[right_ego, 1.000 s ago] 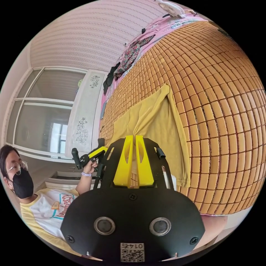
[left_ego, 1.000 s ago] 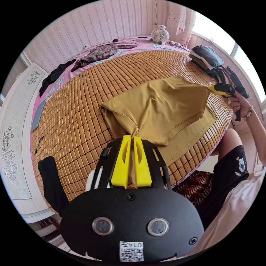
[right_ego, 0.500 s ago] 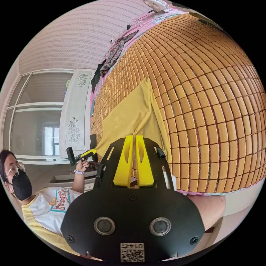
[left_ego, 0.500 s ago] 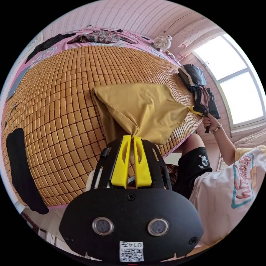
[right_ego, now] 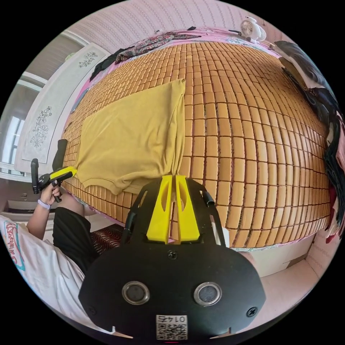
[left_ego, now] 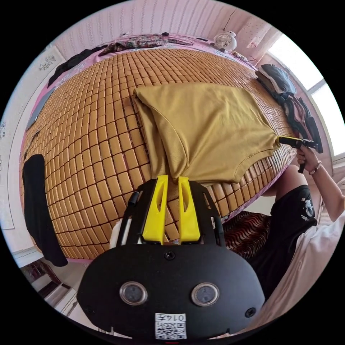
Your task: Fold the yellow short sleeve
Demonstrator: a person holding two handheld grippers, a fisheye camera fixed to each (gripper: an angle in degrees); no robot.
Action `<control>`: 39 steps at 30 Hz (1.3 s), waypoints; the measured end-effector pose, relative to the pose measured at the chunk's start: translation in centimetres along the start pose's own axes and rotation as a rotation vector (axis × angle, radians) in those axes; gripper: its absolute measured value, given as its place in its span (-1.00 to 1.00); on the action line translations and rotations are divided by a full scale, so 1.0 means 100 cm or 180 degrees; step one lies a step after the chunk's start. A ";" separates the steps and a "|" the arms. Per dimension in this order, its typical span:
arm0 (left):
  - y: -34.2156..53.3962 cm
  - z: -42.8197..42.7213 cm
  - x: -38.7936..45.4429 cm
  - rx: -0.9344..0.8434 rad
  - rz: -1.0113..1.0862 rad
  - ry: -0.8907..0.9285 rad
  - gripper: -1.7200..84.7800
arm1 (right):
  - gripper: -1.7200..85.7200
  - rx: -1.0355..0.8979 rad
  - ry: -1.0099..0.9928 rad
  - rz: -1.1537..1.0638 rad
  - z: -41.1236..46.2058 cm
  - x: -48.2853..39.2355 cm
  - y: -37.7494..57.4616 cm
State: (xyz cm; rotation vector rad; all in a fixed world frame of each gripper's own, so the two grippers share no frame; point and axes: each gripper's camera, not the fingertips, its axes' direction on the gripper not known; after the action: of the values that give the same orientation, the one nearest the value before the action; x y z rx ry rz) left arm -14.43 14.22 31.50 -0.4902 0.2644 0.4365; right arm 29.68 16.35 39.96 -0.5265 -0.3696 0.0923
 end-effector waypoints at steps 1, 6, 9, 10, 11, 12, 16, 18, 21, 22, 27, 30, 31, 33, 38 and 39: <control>-0.001 0.000 -0.001 0.0025 0.0002 -0.0140 -0.85 | -0.93 -0.0038 -0.0062 0.0000 0.002 -0.005 0.002; 0.004 -0.001 -0.013 -0.0030 -0.0058 0.0067 -0.84 | -0.94 -0.0081 -0.0072 -0.0140 -0.001 -0.053 0.034; 0.027 -0.018 -0.022 0.0029 -0.0118 0.0033 -0.82 | -0.94 -0.0040 0.0330 -0.0410 -0.015 -0.074 0.030; 0.036 -0.028 -0.022 0.0049 -0.0109 -0.0182 -0.83 | -0.94 -0.0007 0.0437 -0.0507 -0.018 -0.081 0.026; 0.039 -0.035 -0.021 0.0097 -0.0105 -0.0275 -0.83 | -0.95 0.0071 0.0570 -0.0716 -0.022 -0.096 0.014; 0.043 -0.047 -0.017 0.0240 -0.0079 -0.0325 -0.86 | -0.95 0.0147 0.0585 -0.0928 -0.023 -0.114 -0.004; 0.020 -0.055 0.033 0.0691 0.0406 0.0373 -0.97 | -0.96 0.0075 0.0403 -0.1565 0.000 -0.191 -0.084; 0.006 -0.038 0.069 0.0713 0.0613 0.0647 -0.98 | -0.97 -0.0117 0.0612 -0.2061 0.035 -0.252 -0.135; -0.005 -0.001 0.117 0.0594 0.0815 0.0801 -0.98 | -0.97 -0.0449 0.0885 -0.2366 0.084 -0.301 -0.186; -0.005 0.011 0.126 0.0562 0.0811 0.0782 -0.98 | -0.97 -0.0541 0.0911 -0.2373 0.093 -0.306 -0.194; 0.006 0.035 0.135 0.0451 0.0844 0.0688 -0.98 | -0.97 -0.1090 0.1239 -0.2671 0.123 -0.339 -0.222; 0.006 0.037 0.133 0.0386 0.0817 0.0741 -0.98 | -0.97 -0.0847 0.1438 -0.2588 0.121 -0.348 -0.244; 0.007 0.038 0.132 0.0378 0.0812 0.0773 -0.98 | -0.97 -0.0912 0.1414 -0.2543 0.127 -0.347 -0.249; 0.011 0.040 0.131 0.0394 0.0814 0.0811 -0.98 | -0.97 -0.1149 0.1439 -0.2426 0.143 -0.343 -0.261; 0.020 0.043 0.128 0.0414 0.0854 0.0874 -0.98 | -0.97 -0.1062 0.1440 -0.2326 0.132 -0.336 -0.277; 0.022 0.044 0.128 0.0418 0.0863 0.0884 -0.98 | -0.97 -0.1145 0.1361 -0.2270 0.140 -0.327 -0.275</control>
State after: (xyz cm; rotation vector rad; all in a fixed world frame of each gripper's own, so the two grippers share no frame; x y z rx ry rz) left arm -3.63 22.53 29.95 -0.3863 0.6284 0.6111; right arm -6.14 -6.64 54.65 -0.7222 -0.1352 -0.7779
